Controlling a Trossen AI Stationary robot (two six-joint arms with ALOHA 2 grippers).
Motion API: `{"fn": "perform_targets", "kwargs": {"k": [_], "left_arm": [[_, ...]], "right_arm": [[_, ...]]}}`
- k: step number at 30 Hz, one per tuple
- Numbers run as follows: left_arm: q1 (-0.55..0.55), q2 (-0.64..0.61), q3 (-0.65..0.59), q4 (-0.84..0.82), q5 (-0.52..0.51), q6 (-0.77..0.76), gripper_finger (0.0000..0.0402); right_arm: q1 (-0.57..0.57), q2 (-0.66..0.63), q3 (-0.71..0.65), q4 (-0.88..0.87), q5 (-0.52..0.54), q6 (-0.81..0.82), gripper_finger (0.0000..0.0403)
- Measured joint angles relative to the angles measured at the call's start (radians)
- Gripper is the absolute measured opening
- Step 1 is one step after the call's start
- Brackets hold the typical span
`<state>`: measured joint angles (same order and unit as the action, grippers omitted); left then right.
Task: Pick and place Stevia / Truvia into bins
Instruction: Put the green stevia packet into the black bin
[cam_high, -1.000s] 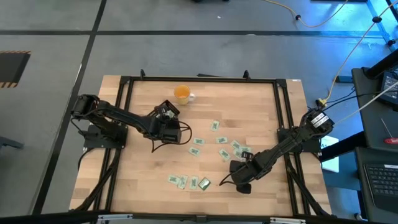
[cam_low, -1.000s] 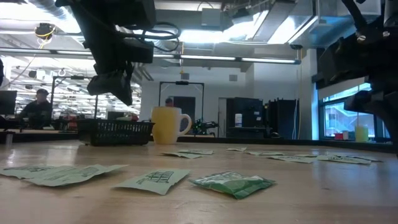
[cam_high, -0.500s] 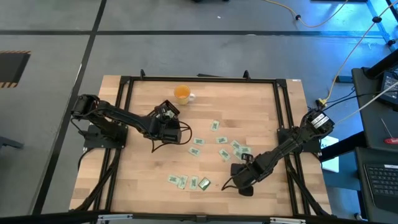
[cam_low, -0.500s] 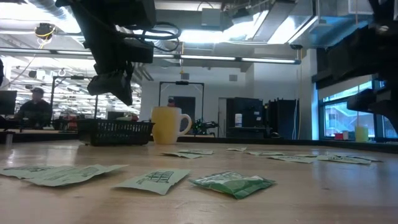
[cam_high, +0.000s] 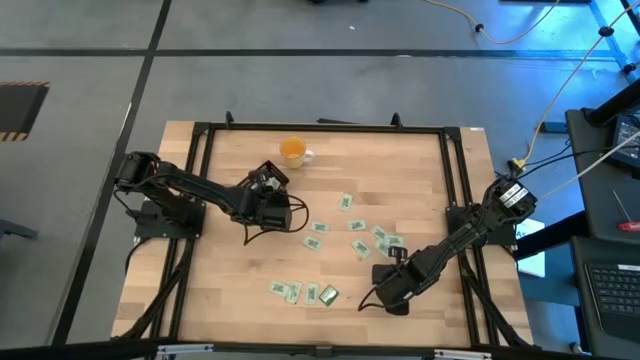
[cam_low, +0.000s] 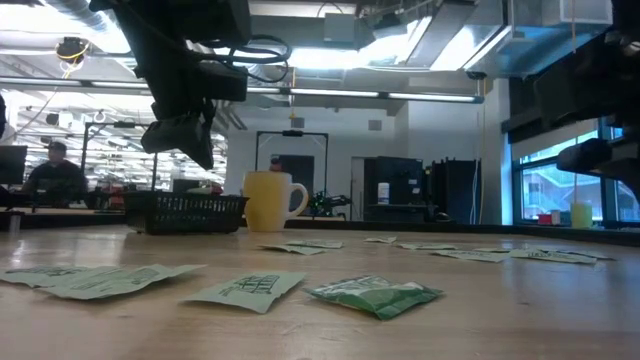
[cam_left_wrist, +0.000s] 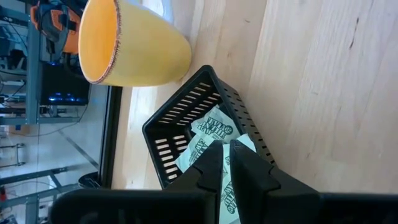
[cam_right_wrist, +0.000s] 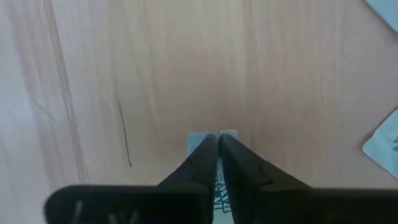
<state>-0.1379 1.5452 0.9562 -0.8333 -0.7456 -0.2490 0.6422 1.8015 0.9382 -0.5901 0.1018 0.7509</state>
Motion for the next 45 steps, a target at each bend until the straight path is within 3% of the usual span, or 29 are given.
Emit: {"fn": "perform_targets", "kwargs": {"k": [6, 9, 15, 20, 26, 30, 33, 39, 45], "left_arm": [[0.0, 0.0, 0.0, 0.011, 0.001, 0.0, 0.0024], [0.0, 0.0, 0.0, 0.053, 0.02, 0.0, 0.0024], [0.0, 0.0, 0.0, 0.197, 0.149, 0.095, 0.0024], [0.0, 0.0, 0.0, 0.382, 0.327, 0.229, 0.0024], [0.0, 0.003, 0.0, 0.653, 0.668, 0.429, 0.0025], [0.0, 0.008, 0.0, 0.771, 0.893, 0.546, 0.0025], [-0.004, 0.009, 0.0, 0.78, 1.004, 0.615, 0.0033], [-0.039, 0.035, -0.001, 0.828, 1.016, 0.707, 0.0072], [-0.078, 0.105, -0.001, 0.983, 1.01, 0.789, 0.0114]], "right_arm": [[-0.001, 0.0, 0.0, 0.008, 0.009, 0.029, 0.0005], [0.0, 0.006, 0.02, 0.016, 0.062, 0.023, 0.0009], [-0.023, 0.026, 0.133, 0.03, 0.123, -0.157, 0.0003], [-0.059, 0.018, 0.229, 0.118, 0.178, -0.399, 0.0002], [-0.102, 0.016, 0.272, 0.284, 0.205, -0.71, 0.0002], [-0.128, 0.016, 0.273, 0.327, 0.212, -0.811, 0.0001], [-0.132, 0.005, 0.272, 0.328, 0.212, -0.849, 0.0001], [-0.127, -0.102, 0.258, 0.403, 0.164, -0.946, 0.0001], [-0.157, -0.215, 0.09, 0.756, -0.069, -1.02, 0.0]]}}
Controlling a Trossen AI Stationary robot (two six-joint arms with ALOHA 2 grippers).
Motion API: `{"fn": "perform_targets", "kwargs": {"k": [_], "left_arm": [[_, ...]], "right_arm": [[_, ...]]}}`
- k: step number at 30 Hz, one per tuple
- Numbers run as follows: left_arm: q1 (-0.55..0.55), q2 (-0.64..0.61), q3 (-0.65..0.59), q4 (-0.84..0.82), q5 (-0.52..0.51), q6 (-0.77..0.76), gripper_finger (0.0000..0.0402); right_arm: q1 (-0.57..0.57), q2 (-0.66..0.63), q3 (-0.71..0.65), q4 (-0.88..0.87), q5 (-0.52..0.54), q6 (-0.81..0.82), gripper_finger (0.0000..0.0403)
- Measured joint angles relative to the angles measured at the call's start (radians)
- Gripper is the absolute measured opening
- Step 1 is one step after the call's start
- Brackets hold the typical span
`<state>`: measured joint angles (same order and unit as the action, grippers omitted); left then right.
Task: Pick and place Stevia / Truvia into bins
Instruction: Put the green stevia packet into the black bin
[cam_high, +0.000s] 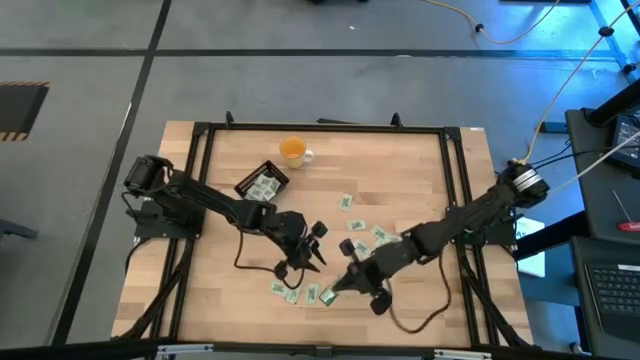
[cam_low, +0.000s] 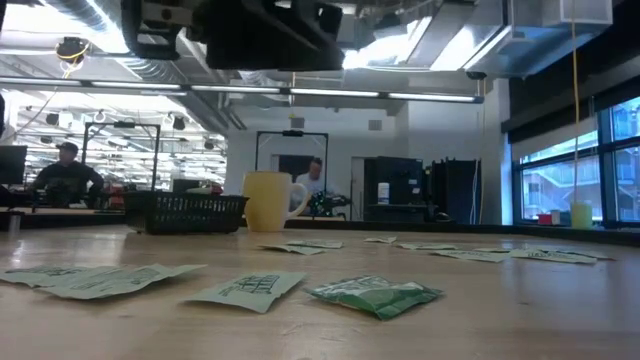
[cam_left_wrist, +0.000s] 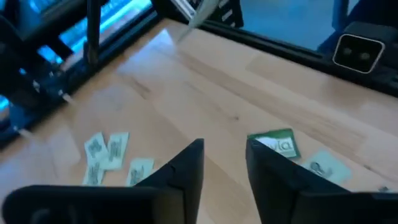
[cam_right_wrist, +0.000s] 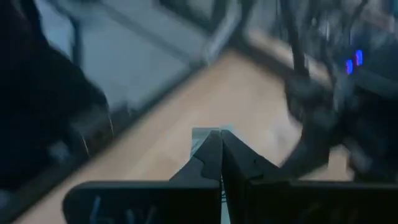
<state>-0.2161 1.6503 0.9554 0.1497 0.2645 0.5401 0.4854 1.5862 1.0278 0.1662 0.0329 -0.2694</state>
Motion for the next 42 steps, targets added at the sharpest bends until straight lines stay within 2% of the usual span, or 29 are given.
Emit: {"fn": "perform_targets", "kwargs": {"k": [6, 13, 35, 42], "left_arm": [[-0.005, 0.024, 0.0, 0.162, -0.002, 0.023, 0.0133], [-0.006, 0.028, 0.001, 0.308, -0.002, 0.024, 0.0132], [-0.02, 0.028, 0.0, 0.375, 0.0, 0.076, 0.0125], [-0.02, 0.028, 0.0, 0.374, 0.0, 0.076, 0.0089]], "right_arm": [[-0.048, -0.027, -0.165, 0.42, -0.217, -0.003, 0.0], [-0.079, -0.025, -0.226, 0.565, -0.245, -0.002, 0.0], [-0.156, -0.026, -0.228, 0.537, -0.244, 0.052, 0.0], [-0.156, -0.026, -0.228, 0.538, -0.244, 0.044, 0.0]]}}
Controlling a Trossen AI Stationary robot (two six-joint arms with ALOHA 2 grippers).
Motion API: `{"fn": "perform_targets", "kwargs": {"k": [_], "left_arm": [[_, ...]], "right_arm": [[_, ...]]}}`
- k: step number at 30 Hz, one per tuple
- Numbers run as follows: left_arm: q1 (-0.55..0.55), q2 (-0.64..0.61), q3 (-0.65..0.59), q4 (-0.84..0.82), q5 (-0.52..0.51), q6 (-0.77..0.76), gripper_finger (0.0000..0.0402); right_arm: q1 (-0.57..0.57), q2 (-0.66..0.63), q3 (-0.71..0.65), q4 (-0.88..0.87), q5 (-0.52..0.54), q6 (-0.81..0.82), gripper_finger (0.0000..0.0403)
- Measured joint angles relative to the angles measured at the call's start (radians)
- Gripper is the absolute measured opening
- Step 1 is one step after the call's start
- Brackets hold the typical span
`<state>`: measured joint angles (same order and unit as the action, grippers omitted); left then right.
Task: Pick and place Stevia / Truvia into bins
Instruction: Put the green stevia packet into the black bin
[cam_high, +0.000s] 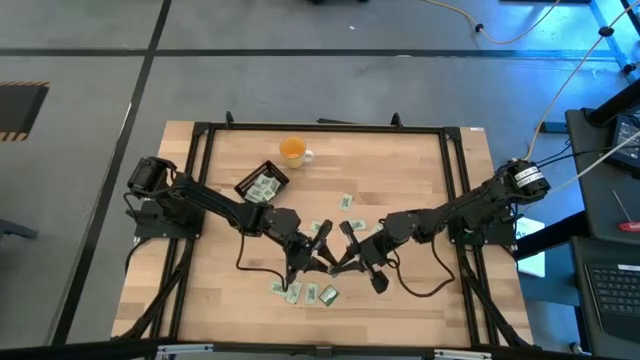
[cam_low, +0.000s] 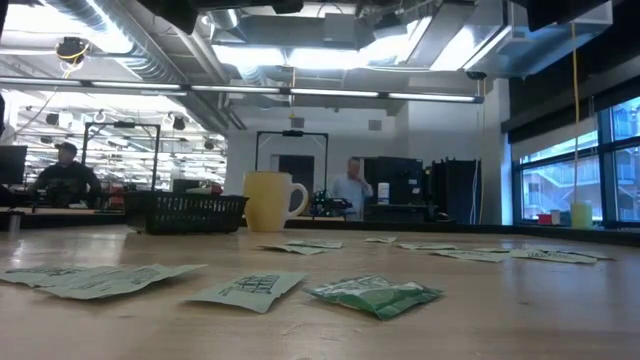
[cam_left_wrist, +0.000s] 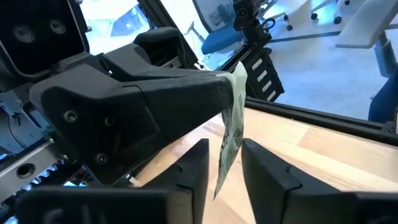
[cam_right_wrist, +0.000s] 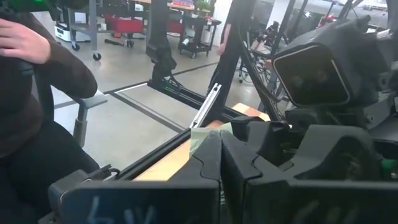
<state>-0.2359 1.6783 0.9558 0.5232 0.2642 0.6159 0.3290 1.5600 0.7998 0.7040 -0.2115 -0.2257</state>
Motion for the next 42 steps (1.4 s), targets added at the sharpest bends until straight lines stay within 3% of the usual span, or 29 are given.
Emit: {"fn": "perform_targets", "kwargs": {"k": [9, 12, 15, 20, 26, 33, 36, 42], "left_arm": [[0.0, 0.0, 0.0, -0.007, 0.0, -0.007, 0.0009], [0.001, 0.0, 0.0, -0.029, -0.016, -0.031, 0.0008], [0.001, 0.0, 0.0, -0.084, -0.095, -0.044, 0.0013], [0.002, -0.002, 0.0, -0.239, -0.355, -0.045, 0.001], [0.002, -0.015, 0.0, -0.565, -0.782, -0.138, 0.0008], [0.001, -0.017, 0.0, -0.961, -1.295, -0.357, 0.001], [0.016, -0.017, 0.0, -1.158, -1.331, -0.509, 0.0008], [0.065, -0.017, 0.0, -1.424, -1.209, -0.811, 0.0012]], "right_arm": [[0.0, 0.0, 0.0, 0.0, 0.0, 0.008, 0.0015], [0.0, 0.0, 0.0, -0.015, 0.0, 0.008, 0.0037], [0.0, -0.008, 0.001, -0.074, 0.01, 0.015, 0.0073], [0.0, -0.064, 0.002, -0.23, 0.197, 0.073, 0.0133], [0.0, -0.15, 0.002, -0.536, 0.46, 0.24, 0.0159], [0.0, -0.164, 0.002, -0.737, 0.528, 0.381, 0.0162], [0.0, -0.164, 0.002, -0.74, 0.528, 0.382, 0.0162], [0.0, -0.164, 0.002, -0.74, 0.529, 0.378, 0.0162]]}}
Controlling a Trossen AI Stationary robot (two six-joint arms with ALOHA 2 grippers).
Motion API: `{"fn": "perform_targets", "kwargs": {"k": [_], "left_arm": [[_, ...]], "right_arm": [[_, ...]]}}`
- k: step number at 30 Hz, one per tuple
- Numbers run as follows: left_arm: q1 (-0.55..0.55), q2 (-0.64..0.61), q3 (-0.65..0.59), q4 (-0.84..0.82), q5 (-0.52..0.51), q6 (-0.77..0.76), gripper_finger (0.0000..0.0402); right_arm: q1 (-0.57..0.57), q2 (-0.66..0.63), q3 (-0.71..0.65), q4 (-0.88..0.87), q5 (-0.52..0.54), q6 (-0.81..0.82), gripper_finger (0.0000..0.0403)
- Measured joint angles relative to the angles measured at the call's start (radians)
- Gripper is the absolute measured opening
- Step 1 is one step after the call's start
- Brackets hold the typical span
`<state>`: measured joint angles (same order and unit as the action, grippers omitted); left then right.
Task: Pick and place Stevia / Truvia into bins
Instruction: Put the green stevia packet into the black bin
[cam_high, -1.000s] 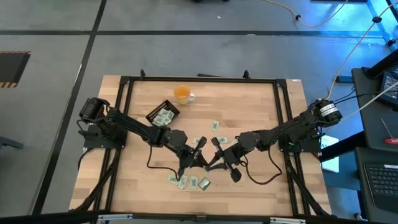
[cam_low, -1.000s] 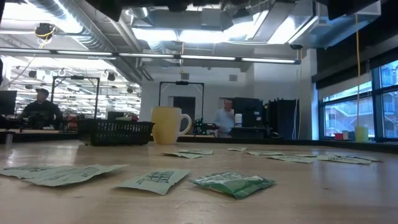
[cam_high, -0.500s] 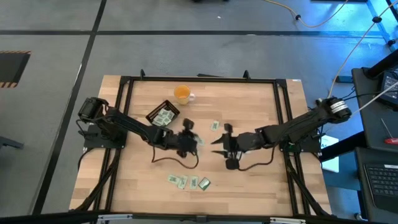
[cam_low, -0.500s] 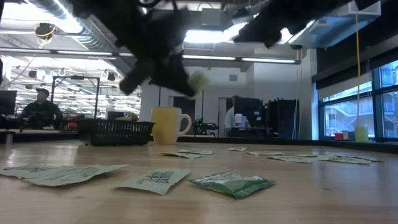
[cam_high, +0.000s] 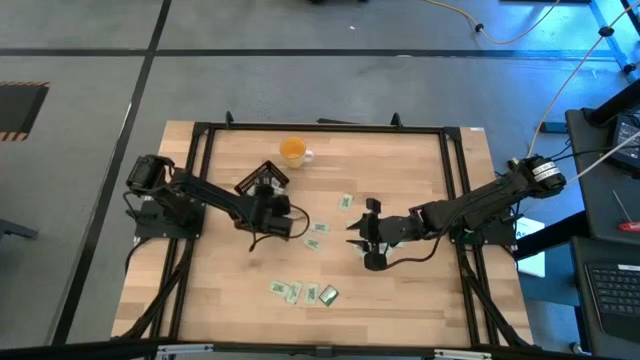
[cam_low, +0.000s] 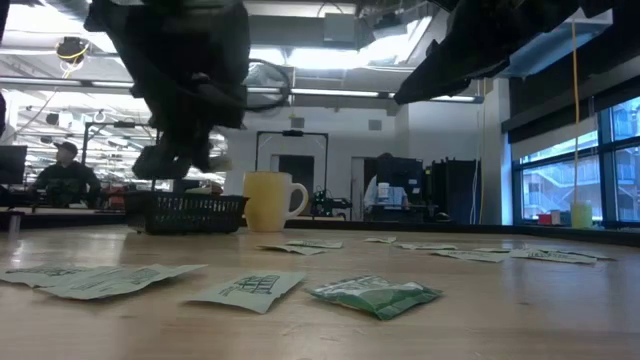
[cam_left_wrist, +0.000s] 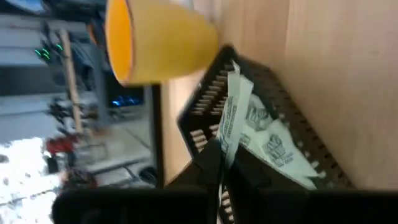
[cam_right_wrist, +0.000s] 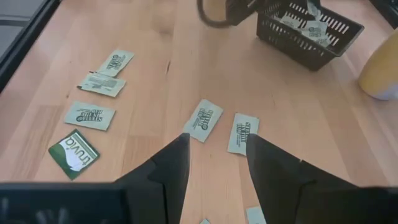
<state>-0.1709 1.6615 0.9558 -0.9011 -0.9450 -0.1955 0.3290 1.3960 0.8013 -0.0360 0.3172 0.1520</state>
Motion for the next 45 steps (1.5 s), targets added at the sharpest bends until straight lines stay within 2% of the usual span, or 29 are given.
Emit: {"fn": "perform_targets", "kwargs": {"k": [4, 9, 20, 27, 30, 34, 36, 42, 45], "left_arm": [[0.035, 0.0, 0.0, -0.068, 0.081, -0.113, 0.0011], [0.082, 0.0, 0.0, -0.071, 0.183, -0.178, 0.0014], [0.158, 0.0, 0.0, -0.069, 0.157, -0.199, 0.0056], [0.126, 0.0, 0.038, -0.064, 0.074, -0.183, 0.0072], [0.089, 0.0, 0.069, -0.011, 0.079, -0.122, 0.0071], [0.047, 0.0, 0.091, 0.142, 0.099, -0.011, 0.0072], [0.034, 0.0, 0.091, 0.245, 0.178, 0.062, 0.0076], [0.028, 0.0, 0.091, 0.481, 0.568, 0.249, 0.0102], [0.028, 0.0, 0.091, 0.571, 0.658, 0.305, 0.0115]], "right_arm": [[0.0, 0.0, 0.0, 0.0, 0.0, 0.0, 0.0162], [0.0, 0.0, -0.001, -0.001, 0.0, 0.0, 0.0162], [0.001, 0.0, -0.002, -0.007, 0.0, 0.0, 0.0162], [0.001, 0.0, -0.002, -0.012, 0.0, -0.001, 0.0162], [0.001, 0.0, -0.002, -0.014, 0.0, -0.001, 0.0162], [0.001, 0.0, -0.002, -0.022, 0.0, -0.003, 0.0162], [0.001, 0.0, -0.002, -0.025, 0.0, -0.003, 0.0162], [0.001, 0.0, -0.002, -0.03, 0.0, 0.0, 0.0162], [0.001, 0.0, -0.002, -0.03, 0.0, 0.0, 0.0162]]}}
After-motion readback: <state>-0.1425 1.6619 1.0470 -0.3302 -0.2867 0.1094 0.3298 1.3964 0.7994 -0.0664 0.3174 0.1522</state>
